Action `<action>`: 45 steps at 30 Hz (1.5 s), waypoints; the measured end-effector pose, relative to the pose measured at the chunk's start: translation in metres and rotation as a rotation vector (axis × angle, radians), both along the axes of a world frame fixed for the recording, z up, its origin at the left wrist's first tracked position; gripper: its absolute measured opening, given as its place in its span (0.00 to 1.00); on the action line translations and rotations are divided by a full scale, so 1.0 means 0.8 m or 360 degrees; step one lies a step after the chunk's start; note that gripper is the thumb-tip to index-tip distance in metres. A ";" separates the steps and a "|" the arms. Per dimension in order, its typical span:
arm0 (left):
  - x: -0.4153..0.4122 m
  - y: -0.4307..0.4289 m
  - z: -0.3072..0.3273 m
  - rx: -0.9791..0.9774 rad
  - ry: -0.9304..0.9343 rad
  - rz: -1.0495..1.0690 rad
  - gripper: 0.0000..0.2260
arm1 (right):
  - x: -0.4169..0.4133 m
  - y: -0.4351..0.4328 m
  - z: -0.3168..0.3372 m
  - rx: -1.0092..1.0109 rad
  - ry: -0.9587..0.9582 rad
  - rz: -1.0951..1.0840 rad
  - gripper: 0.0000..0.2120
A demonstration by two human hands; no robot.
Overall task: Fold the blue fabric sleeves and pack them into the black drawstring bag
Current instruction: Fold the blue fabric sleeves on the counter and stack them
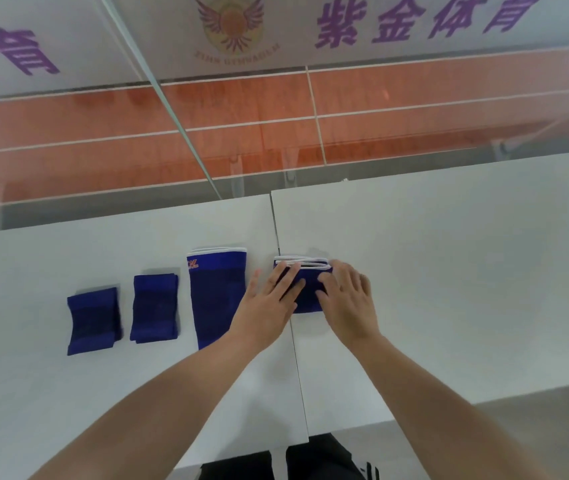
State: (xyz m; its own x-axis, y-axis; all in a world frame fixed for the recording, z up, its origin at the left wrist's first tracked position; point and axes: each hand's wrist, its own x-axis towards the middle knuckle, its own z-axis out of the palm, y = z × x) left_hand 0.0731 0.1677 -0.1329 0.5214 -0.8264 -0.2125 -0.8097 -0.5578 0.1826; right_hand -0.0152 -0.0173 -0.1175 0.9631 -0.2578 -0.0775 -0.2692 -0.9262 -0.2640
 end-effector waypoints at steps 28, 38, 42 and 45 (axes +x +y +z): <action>-0.016 0.184 0.019 -0.0119 0.0001 0.0067 0.09 | 0.009 0.151 0.003 -0.0002 0.0391 0.0885 0.30; -0.009 0.219 0.070 -0.0263 0.0770 0.0522 0.31 | 0.028 0.152 0.038 0.0744 0.0451 0.0366 0.11; 0.000 0.213 0.069 -0.0345 0.0867 0.0570 0.10 | 0.029 0.142 0.046 0.0711 0.0570 0.0282 0.06; -0.003 0.202 0.063 -0.0407 0.0885 0.0855 0.11 | 0.036 0.142 0.045 0.0787 0.0567 0.0095 0.09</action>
